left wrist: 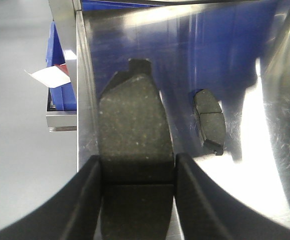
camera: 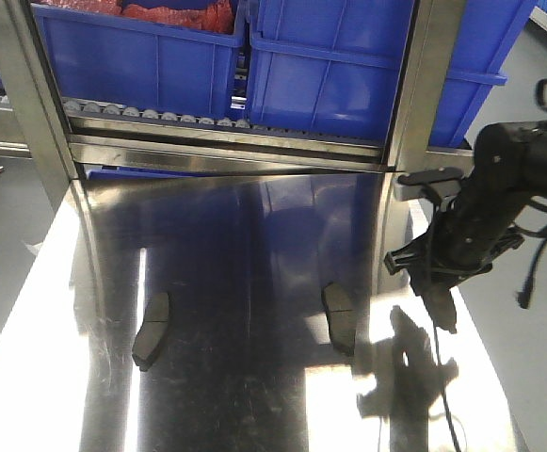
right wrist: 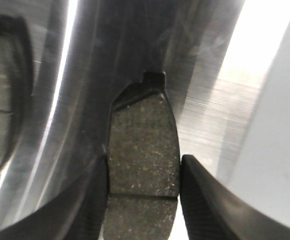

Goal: Move and align brake pads A on conveyor

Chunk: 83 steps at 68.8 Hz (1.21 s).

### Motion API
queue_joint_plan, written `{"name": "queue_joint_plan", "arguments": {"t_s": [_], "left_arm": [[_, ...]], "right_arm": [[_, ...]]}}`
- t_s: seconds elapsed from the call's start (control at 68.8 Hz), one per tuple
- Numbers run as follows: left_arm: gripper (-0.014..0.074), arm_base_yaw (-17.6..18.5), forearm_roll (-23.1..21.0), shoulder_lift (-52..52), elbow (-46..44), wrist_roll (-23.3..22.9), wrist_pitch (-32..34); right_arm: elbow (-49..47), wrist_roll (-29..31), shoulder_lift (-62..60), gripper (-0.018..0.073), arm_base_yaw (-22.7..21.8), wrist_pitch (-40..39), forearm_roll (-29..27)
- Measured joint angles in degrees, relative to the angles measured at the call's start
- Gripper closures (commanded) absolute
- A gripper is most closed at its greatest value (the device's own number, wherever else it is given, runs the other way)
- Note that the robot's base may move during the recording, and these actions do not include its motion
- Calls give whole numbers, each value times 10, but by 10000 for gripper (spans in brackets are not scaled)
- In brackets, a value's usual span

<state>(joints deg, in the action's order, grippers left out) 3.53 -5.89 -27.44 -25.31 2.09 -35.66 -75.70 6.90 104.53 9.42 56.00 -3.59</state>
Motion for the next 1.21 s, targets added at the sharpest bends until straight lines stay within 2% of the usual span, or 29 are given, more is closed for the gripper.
{"name": "queue_joint_plan", "arguments": {"t_s": [0.232,0.625,1.206], "left_arm": [[603,0,0,0,0,0,0],[603,0,0,0,0,0,0],[603,0,0,0,0,0,0]], "right_arm": [[99,-8,-127,568,0,-47,1],[257,-17,-414,564,0,-124,2],[481,-23,-730,564,0,-233,12]]}}
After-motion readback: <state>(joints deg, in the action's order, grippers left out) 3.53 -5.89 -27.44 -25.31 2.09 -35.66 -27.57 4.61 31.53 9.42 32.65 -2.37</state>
